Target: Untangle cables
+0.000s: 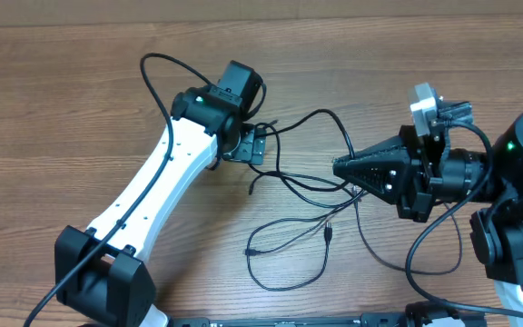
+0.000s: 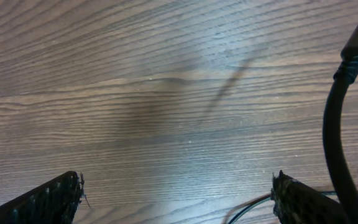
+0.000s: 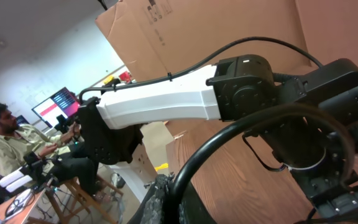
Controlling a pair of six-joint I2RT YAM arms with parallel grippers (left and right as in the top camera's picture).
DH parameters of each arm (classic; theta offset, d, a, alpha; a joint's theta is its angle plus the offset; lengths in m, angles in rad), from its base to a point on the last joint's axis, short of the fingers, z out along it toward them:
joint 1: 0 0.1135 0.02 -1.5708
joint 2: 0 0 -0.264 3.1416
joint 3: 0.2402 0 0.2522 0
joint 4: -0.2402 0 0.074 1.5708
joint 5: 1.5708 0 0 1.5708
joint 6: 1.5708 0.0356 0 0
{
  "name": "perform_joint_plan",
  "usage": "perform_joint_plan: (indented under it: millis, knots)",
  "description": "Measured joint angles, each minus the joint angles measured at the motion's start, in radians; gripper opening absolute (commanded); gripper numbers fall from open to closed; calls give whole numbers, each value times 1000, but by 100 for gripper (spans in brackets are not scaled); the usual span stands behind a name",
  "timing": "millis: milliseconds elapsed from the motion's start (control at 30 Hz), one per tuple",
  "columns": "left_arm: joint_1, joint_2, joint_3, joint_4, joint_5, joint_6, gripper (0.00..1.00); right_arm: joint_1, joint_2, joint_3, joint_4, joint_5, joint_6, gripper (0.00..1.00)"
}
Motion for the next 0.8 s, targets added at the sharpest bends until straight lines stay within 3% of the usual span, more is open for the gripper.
perform_joint_plan:
  millis: [800]
  knots:
    - [129, 0, 0, -3, -97, 0, 100, 0, 11, 0, 5, 10, 10, 4]
